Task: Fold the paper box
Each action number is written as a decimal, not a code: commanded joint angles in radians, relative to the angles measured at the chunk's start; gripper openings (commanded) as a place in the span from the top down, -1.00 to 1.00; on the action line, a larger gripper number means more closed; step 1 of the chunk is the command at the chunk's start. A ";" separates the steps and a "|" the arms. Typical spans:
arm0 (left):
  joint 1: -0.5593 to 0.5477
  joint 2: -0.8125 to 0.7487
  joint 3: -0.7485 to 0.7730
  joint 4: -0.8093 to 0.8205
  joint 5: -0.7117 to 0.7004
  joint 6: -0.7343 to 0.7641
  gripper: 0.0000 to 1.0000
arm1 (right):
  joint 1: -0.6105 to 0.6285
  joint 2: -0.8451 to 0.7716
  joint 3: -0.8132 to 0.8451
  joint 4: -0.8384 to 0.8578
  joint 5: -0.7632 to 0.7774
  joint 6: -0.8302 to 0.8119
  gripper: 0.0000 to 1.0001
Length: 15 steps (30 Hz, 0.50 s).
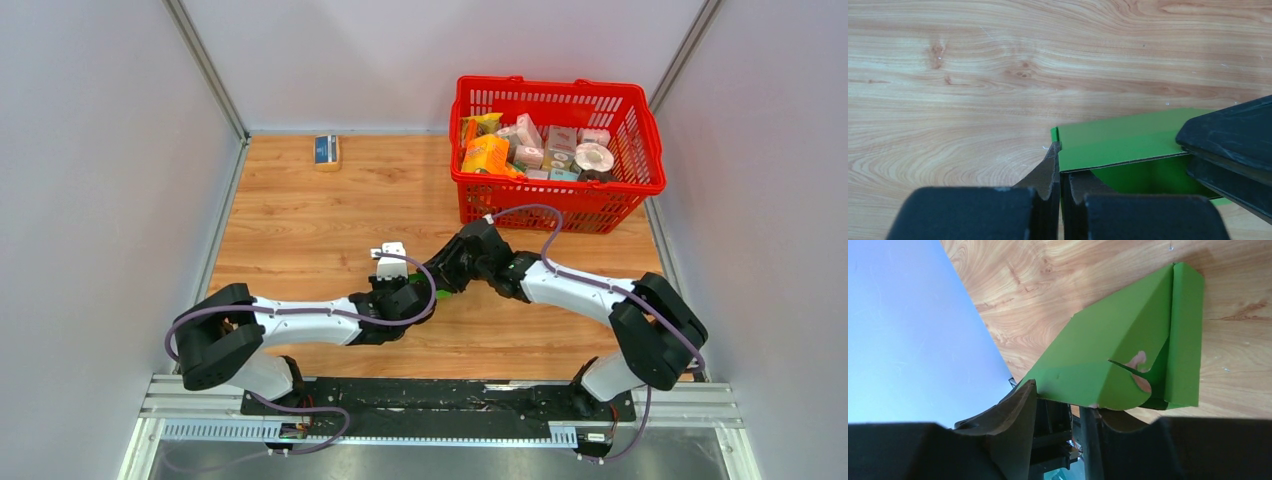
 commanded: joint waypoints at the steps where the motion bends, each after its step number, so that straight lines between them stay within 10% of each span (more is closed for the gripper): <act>1: -0.008 0.015 0.013 -0.062 -0.008 -0.007 0.99 | 0.013 0.007 0.021 0.063 0.040 0.063 0.29; 10: -0.036 -0.129 -0.062 -0.094 0.032 -0.018 0.17 | 0.013 0.014 -0.054 0.137 0.050 0.081 0.56; 15: -0.045 -0.363 -0.153 -0.093 0.176 0.038 0.07 | 0.012 0.007 -0.118 0.175 0.032 0.058 0.56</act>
